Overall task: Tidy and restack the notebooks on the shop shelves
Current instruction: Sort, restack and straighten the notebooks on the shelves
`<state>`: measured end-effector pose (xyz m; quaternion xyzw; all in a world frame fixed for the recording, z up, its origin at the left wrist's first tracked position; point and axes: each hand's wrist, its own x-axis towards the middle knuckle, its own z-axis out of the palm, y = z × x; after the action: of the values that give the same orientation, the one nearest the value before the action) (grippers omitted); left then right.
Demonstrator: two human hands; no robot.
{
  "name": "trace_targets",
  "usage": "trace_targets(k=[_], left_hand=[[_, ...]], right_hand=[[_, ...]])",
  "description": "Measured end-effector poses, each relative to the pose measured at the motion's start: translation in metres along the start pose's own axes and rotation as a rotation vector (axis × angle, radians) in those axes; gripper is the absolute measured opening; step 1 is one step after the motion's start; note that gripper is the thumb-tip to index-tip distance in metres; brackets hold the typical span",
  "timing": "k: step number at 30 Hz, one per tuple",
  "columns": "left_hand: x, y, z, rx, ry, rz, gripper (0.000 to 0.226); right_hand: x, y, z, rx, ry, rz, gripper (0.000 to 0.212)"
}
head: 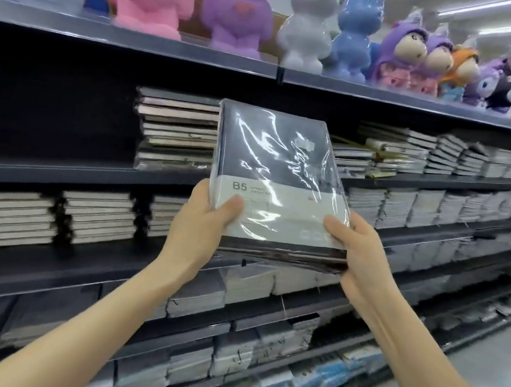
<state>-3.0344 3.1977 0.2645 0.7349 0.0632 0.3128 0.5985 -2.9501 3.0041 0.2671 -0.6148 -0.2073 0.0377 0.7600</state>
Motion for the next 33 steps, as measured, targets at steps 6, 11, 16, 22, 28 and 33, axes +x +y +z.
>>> trace_targets(k=[6, 11, 16, 22, 28, 33], left_hand=[[0.034, 0.009, 0.099, 0.077, -0.084, -0.038, 0.046], [0.076, 0.007, 0.166, 0.150, -0.106, -0.059, 0.062], [0.131, -0.003, 0.216, 0.160, -0.085, -0.064, 0.062], [0.195, -0.008, 0.260, 0.195, -0.055, -0.047, 0.047], [0.253, -0.017, 0.281, 0.219, 0.050, -0.148, 0.049], [0.285, -0.018, 0.291, 0.099, 0.158, -0.222, 0.040]], right_hand=[[0.034, -0.008, -0.092, 0.016, 0.097, 0.016, 0.016], [0.082, -0.008, -0.147, 0.005, 0.170, 0.034, 0.019], [0.147, -0.010, -0.183, -0.026, 0.165, 0.028, 0.021], [0.227, -0.017, -0.212, -0.064, 0.087, 0.039, 0.017], [0.300, -0.023, -0.221, -0.119, 0.030, 0.105, 0.009], [0.372, -0.020, -0.216, -0.108, -0.044, 0.206, 0.053]])
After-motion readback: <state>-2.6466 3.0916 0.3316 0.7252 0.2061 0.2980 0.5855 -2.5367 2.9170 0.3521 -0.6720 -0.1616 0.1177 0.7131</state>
